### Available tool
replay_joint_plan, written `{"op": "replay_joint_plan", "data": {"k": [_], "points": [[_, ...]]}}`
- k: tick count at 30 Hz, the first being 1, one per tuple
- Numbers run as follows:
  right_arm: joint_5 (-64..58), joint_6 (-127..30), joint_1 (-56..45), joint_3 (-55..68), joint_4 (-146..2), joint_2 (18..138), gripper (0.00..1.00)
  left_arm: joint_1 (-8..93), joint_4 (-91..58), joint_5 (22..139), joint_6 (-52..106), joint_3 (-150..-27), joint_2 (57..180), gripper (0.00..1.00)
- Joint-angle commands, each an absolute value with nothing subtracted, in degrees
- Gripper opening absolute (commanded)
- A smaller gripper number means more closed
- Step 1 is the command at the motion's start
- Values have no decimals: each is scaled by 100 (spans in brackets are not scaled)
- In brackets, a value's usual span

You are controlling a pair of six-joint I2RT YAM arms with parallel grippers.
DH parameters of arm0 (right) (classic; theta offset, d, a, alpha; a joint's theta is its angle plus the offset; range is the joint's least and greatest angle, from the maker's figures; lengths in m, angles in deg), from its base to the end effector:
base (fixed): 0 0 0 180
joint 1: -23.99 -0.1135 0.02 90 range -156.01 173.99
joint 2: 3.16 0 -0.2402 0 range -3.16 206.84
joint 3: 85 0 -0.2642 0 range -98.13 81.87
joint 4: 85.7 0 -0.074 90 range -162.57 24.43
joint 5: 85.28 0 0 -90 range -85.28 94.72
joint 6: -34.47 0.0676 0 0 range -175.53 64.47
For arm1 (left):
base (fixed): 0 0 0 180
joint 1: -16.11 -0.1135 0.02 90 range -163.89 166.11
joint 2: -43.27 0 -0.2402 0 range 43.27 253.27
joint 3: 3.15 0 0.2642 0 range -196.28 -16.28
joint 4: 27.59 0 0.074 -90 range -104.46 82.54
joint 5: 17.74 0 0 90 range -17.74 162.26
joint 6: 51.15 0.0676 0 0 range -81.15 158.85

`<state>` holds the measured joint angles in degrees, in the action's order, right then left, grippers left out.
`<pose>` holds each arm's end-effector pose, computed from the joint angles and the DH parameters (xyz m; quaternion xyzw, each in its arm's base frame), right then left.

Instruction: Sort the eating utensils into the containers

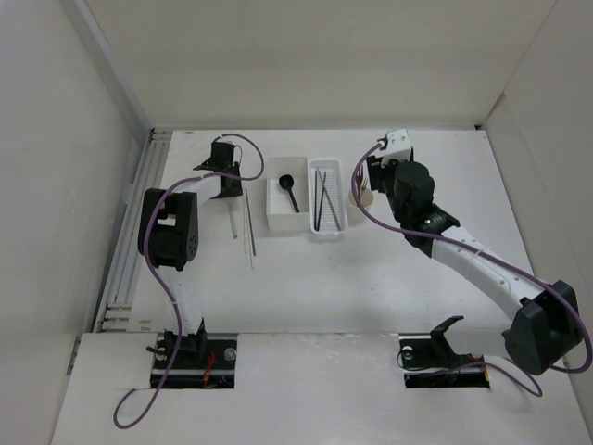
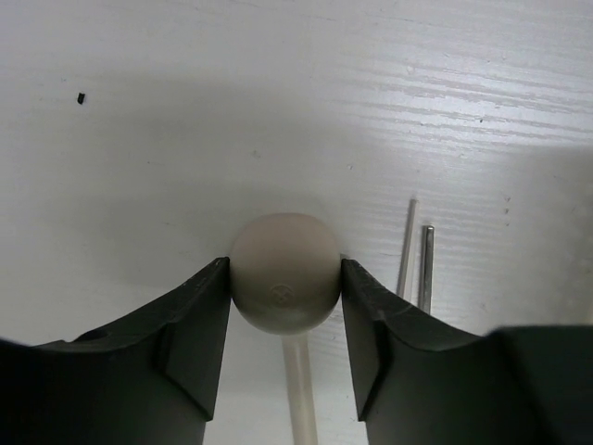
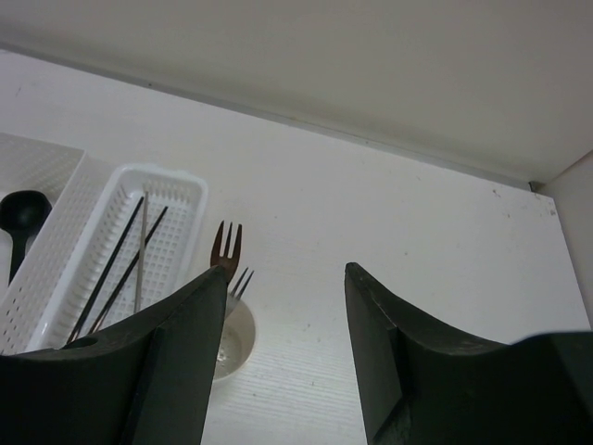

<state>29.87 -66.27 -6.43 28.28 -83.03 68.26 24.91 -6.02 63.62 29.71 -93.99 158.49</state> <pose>0.3085 0.1478 0.3022 -0.1231 0.7368 -0.0510 0.6628 0.4570 -0.0605 0.1205 -0.0310 0.9243 0.0107 0.3803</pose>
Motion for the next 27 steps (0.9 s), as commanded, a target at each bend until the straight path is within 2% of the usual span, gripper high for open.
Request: {"op": "replay_joint_plan", "data": {"k": [1, 2, 5, 11, 17, 21, 23, 27], "points": [[3030, -6660, -660, 2527, -8426, 6847, 59, 2446, -488, 6400, 2919, -9468, 15692, 33], [3030, -6660, -660, 2527, -8426, 6847, 59, 2446, -541, 6400, 2919, -9390, 15692, 20], [2969, -6660, -660, 2527, -8426, 6847, 59, 2446, -480, 6347, 2919, -9389, 15639, 0], [3021, -6660, -660, 2579, -8426, 6724, 59, 2446, -374, 6233, 3121, -9389, 15096, 0], [3021, -6660, -660, 2755, -8426, 6540, 59, 2393, 21, 6496, 3322, -10030, 14533, 0], [3074, -6607, -660, 2956, -8426, 6277, 59, 2393, 83, 7391, 3323, -10285, 14172, 0], [3127, -6607, -660, 3105, -8426, 6154, 59, 2393, -136, 8260, 3070, -10356, 14040, 0], [3197, -6555, -660, 3343, -8426, 5828, 59, 2393, -1776, 9781, 2290, -9463, 13636, 0]]}}
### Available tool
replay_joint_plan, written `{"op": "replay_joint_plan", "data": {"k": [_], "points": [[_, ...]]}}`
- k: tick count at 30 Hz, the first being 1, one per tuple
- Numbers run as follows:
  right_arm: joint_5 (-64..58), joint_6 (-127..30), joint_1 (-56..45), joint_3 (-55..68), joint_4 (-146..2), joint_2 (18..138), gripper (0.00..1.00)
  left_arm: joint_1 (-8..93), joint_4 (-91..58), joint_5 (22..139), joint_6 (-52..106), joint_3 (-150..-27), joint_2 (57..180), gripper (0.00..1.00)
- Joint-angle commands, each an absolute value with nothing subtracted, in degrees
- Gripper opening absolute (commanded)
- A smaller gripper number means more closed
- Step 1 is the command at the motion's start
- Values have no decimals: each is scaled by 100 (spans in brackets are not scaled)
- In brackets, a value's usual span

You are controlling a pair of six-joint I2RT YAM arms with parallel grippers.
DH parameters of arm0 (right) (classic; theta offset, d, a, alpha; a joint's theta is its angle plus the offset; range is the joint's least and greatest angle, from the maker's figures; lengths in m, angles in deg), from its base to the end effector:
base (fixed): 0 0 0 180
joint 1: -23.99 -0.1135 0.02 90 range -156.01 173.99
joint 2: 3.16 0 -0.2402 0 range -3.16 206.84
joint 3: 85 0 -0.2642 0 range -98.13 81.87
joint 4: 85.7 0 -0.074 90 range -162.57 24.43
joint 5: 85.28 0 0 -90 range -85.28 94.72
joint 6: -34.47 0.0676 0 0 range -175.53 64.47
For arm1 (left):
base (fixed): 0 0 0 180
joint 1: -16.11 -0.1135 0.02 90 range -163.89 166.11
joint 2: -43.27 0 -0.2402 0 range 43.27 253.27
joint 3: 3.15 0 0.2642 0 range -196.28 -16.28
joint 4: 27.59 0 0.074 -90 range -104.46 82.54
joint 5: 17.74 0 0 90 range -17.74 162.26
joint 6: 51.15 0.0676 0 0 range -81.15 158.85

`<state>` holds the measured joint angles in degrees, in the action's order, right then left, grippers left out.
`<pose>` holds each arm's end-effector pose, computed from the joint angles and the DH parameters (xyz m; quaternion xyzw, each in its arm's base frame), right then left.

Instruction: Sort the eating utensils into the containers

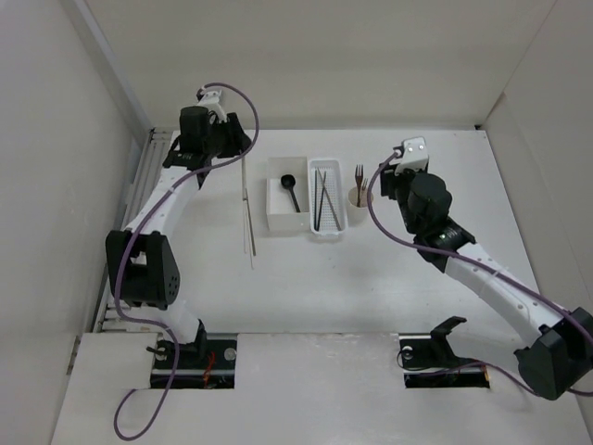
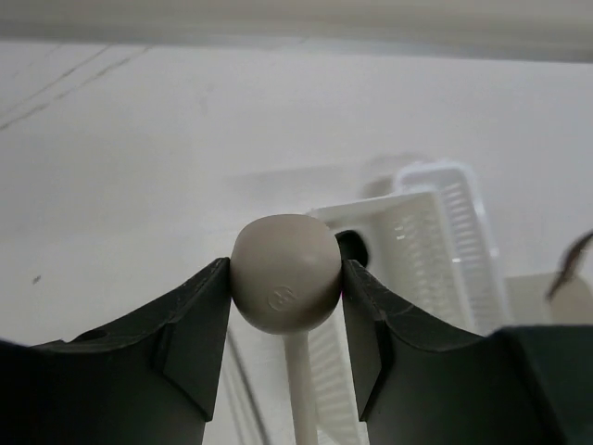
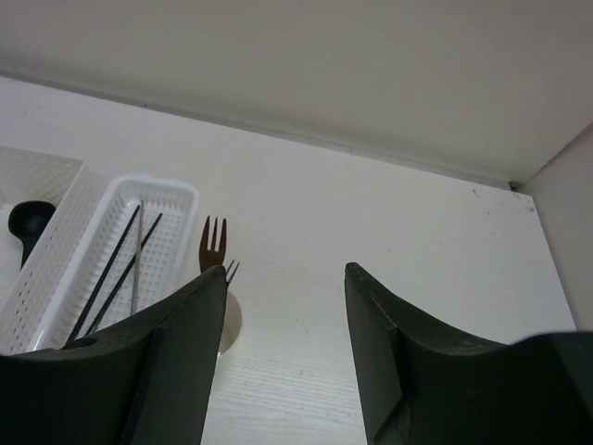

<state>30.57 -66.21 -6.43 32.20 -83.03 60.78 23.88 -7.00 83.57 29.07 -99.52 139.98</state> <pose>0.2850 0.1331 0.3151 -0.1067 0.7201 -0.0468 0.6840 0.4374 -0.0731 0.3004 0.0415 0.8206 -0.1663 0.5452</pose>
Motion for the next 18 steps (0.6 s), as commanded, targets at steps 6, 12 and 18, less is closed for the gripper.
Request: {"op": "replay_joint_plan", "data": {"k": [6, 12, 18], "points": [[3250, -6450, -660, 3537, -8426, 5451, 59, 2893, -4178, 10856, 1398, -8888, 14012, 0], [3355, -6449, -660, 3537, -8426, 5266, 59, 3149, -4813, 10637, 1441, -8905, 14636, 0], [3408, -6449, -660, 3590, -8426, 5204, 59, 3202, -5129, 10346, 1583, -8475, 14637, 11]]}}
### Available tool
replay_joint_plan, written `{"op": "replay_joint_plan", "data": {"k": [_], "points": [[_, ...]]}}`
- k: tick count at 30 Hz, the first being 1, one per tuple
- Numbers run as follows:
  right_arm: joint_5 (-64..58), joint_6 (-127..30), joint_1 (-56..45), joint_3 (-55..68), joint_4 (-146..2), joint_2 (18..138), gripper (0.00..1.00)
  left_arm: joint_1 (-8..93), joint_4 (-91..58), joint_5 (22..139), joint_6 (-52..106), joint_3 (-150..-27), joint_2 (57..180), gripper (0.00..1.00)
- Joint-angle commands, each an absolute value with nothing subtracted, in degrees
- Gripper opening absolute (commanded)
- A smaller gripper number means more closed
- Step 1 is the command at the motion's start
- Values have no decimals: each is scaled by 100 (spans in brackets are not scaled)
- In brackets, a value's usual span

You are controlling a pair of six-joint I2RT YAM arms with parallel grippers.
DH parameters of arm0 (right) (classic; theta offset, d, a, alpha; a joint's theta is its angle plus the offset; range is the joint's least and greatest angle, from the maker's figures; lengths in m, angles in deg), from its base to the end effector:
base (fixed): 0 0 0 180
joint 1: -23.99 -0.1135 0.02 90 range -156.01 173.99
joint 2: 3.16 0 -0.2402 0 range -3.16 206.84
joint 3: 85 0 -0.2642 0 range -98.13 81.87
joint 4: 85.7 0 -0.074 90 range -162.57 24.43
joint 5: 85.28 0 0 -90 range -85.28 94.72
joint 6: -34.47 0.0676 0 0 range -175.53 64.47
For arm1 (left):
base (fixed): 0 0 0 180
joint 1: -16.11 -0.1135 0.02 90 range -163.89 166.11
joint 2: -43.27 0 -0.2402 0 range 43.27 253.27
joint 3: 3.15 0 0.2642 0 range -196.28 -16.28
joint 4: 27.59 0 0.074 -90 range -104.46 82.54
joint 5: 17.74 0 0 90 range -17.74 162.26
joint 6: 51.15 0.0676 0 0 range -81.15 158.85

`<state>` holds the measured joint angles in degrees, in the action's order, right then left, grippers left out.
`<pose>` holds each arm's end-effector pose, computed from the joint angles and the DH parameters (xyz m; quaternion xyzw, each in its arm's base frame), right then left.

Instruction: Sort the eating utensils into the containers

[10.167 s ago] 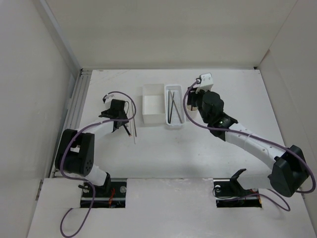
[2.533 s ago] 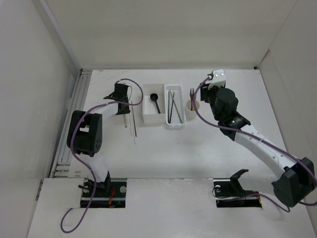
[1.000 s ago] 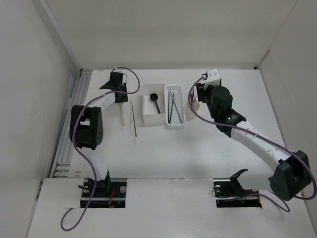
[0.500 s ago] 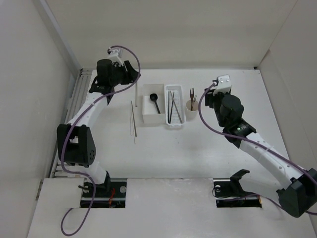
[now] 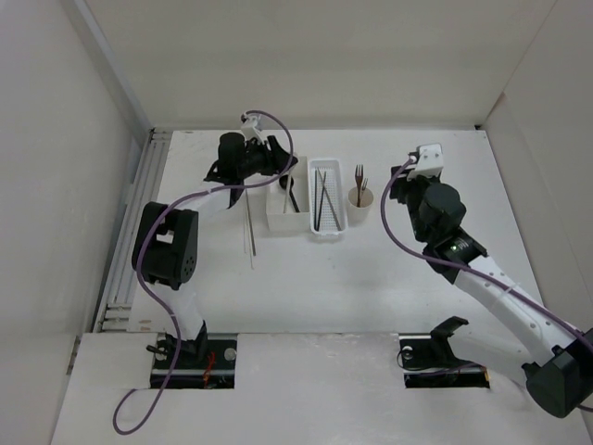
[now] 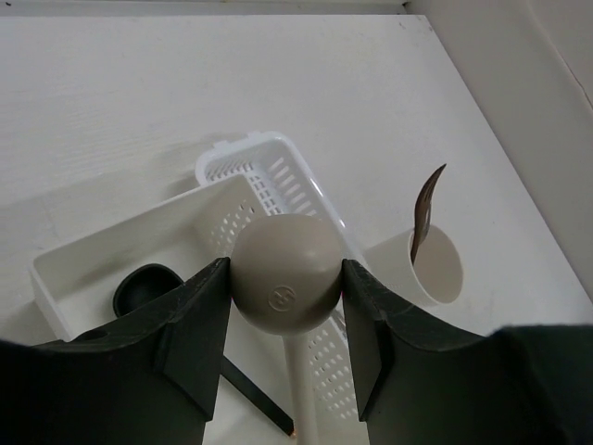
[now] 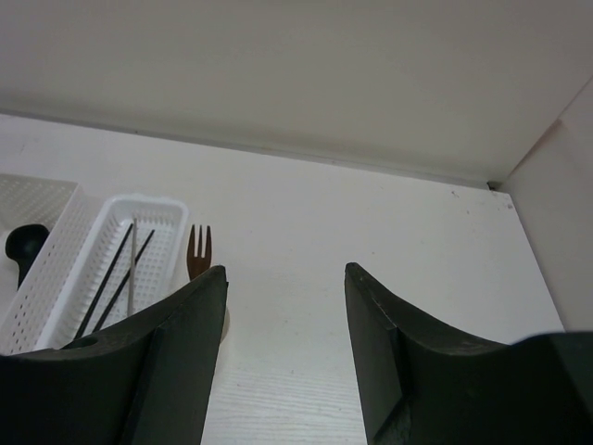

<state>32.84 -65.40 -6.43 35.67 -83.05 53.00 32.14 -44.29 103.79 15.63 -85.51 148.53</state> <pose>0.2607 0.1161 0.3288 -0.0732 0.7005 -0.0454 0.7085 0.4299 -0.1603 0.2282 0.1362 0.7263 -0.4063 0.5375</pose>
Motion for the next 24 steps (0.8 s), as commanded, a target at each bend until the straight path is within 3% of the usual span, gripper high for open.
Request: {"op": "replay_joint_plan", "data": {"k": [1, 3, 7, 10, 12, 15, 16, 19, 21, 22, 23, 24], "points": [[3408, -6449, -660, 3590, -8426, 5204, 59, 3202, -5077, 10268, 1583, -8388, 14637, 17], [3408, -6449, -660, 3590, -8373, 5204, 59, 3202, -5015, 10188, 1661, -8325, 14567, 37], [3355, -6449, -660, 3537, -8373, 5204, 59, 3202, -4778, 10074, 2196, -8273, 14356, 63], [3223, -6449, -660, 3537, -8373, 5204, 59, 3088, -4462, 10021, 2198, -8544, 14224, 69], [3171, -6449, -773, 3485, -8320, 5204, 59, 2982, -4163, 10021, 2198, -8703, 14162, 81], [3232, -6572, -853, 3432, -8189, 5204, 59, 2851, -3708, 9908, 2417, -8905, 13943, 84], [3328, -6572, -1001, 3380, -8189, 5204, 64, 2850, -3592, 9837, 2557, -8905, 13873, 84], [3417, -6634, -1160, 3318, -8083, 5204, 65, 2850, -3013, 8972, 2689, -8958, 13469, 76], [3417, -6634, -1231, 3186, -8004, 5204, 65, 2850, -2539, 8180, 2918, -8958, 13145, 50], [3417, -6573, -1283, 3125, -7952, 5204, 71, 2902, -1988, 7323, 3023, -8958, 13047, 39], [3417, -6572, -1353, 3124, -7890, 5204, 73, 2903, -1739, 6914, 3189, -8854, 12950, 21], [3417, -6494, -1354, 3063, -7838, 5204, 74, 2981, -1519, 6562, 3191, -8731, 12854, 15]]}}
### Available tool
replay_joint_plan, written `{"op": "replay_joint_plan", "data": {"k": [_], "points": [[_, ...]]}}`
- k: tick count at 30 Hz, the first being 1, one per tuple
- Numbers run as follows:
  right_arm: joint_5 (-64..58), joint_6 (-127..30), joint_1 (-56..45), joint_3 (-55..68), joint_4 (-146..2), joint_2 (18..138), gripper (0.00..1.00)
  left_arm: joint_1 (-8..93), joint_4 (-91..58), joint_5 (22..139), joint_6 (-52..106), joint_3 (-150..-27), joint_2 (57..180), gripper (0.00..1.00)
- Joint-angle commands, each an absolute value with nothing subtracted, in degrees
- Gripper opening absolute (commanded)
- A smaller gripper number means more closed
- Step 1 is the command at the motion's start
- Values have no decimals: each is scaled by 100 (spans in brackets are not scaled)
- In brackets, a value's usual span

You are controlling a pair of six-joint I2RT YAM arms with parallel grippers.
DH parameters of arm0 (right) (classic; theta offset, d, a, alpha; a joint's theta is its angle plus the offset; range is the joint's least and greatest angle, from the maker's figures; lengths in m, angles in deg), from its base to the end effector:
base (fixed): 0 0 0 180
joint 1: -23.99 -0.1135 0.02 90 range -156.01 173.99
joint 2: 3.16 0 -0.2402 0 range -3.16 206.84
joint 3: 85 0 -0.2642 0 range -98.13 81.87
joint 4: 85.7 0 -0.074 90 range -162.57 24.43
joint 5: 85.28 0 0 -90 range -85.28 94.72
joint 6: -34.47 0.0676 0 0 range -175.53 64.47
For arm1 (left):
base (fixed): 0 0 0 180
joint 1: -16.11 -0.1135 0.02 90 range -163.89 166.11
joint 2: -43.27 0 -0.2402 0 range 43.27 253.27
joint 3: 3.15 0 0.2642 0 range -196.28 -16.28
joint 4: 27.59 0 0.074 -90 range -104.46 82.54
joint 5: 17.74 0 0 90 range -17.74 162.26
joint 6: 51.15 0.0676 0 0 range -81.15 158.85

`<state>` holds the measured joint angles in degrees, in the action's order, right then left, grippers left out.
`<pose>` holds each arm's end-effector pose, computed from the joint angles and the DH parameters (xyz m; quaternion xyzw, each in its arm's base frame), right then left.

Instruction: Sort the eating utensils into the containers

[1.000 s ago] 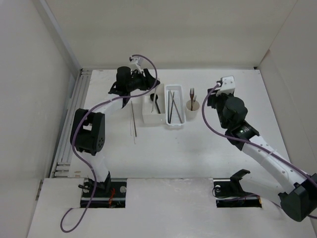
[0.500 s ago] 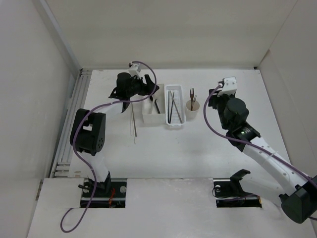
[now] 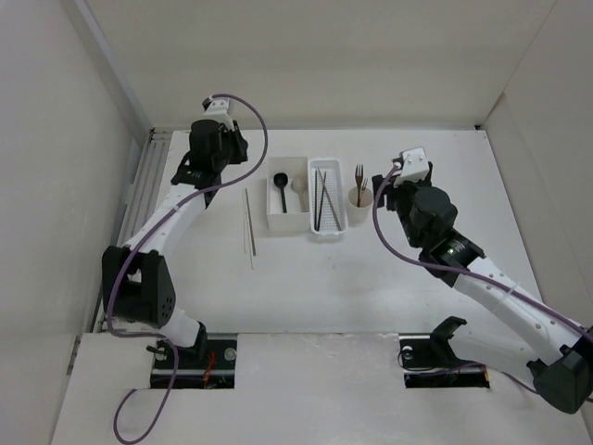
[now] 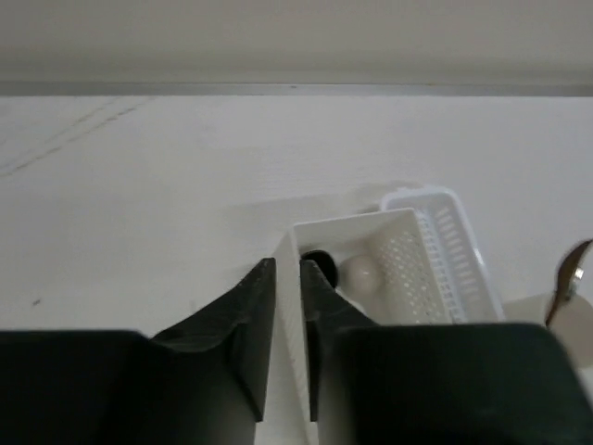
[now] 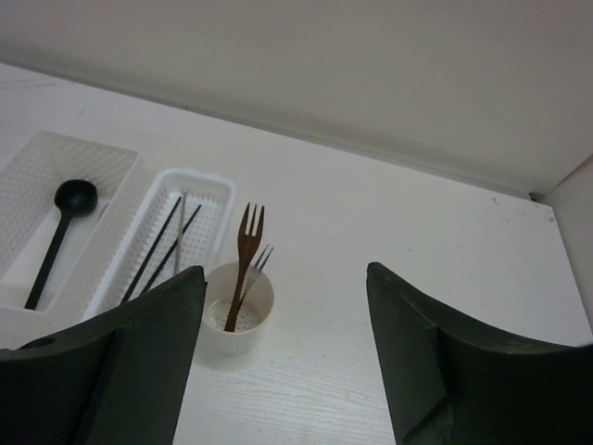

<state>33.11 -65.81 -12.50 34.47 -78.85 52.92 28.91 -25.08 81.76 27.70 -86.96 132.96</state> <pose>0.2464 0.1423 0.3277 -0.1219 0.7096 -0.0202 0.6937 0.4078 -0.1041 0.3061 0.0650 0.7535 -0.1964 0.6241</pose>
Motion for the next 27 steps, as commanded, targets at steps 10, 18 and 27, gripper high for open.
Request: {"op": "replay_joint_plan", "data": {"k": [10, 18, 27], "points": [[3109, -5334, -1591, 2931, -7371, 5432, 78, 3790, -1559, 5925, 3314, -6078, 11693, 29], [3188, -5052, -1802, 2931, -6968, 5292, 77, 3931, -2167, 5749, 3235, -5689, 11902, 13], [3470, -5473, -1802, 2914, -6914, 5405, 77, 3712, -1921, 6163, 2743, -6110, 12694, 23]]}}
